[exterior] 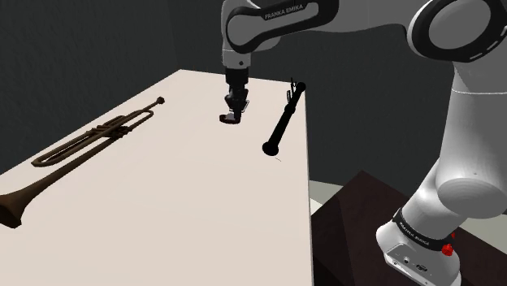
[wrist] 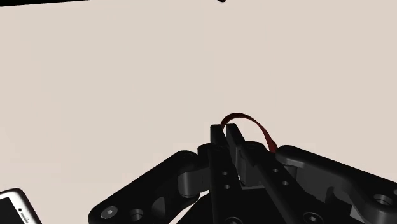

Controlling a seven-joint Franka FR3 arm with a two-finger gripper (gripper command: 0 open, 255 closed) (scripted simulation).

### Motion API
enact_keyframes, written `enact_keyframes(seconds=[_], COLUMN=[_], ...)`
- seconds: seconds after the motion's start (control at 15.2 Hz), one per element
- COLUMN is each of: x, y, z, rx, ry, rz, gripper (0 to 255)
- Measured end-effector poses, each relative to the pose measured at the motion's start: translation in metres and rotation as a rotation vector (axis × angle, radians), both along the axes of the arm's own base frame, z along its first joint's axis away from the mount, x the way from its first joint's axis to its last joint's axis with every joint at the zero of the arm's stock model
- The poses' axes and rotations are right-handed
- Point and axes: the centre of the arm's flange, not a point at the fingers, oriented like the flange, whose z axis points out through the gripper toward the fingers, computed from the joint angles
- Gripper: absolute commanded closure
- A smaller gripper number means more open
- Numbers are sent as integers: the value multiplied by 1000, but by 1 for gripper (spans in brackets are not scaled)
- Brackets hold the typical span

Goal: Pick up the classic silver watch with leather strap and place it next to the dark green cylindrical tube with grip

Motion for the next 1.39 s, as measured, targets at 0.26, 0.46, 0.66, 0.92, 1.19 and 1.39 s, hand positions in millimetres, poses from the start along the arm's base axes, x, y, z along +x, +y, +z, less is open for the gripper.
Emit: enact_keyframes(seconds=[0.26, 0.46, 0.66, 0.92, 1.19, 1.39], x=[0, -1, 1, 1, 0, 0], y=[0, 0, 0, -1, -1, -1], z=[-21, -36, -51, -73, -81, -81], rx=[0, 0, 0, 0, 0, 0], ry=[0, 0, 0, 0, 0, 0], rz=[0, 0, 0, 0, 0, 0], gripper=[255, 255, 255, 255, 255, 255])
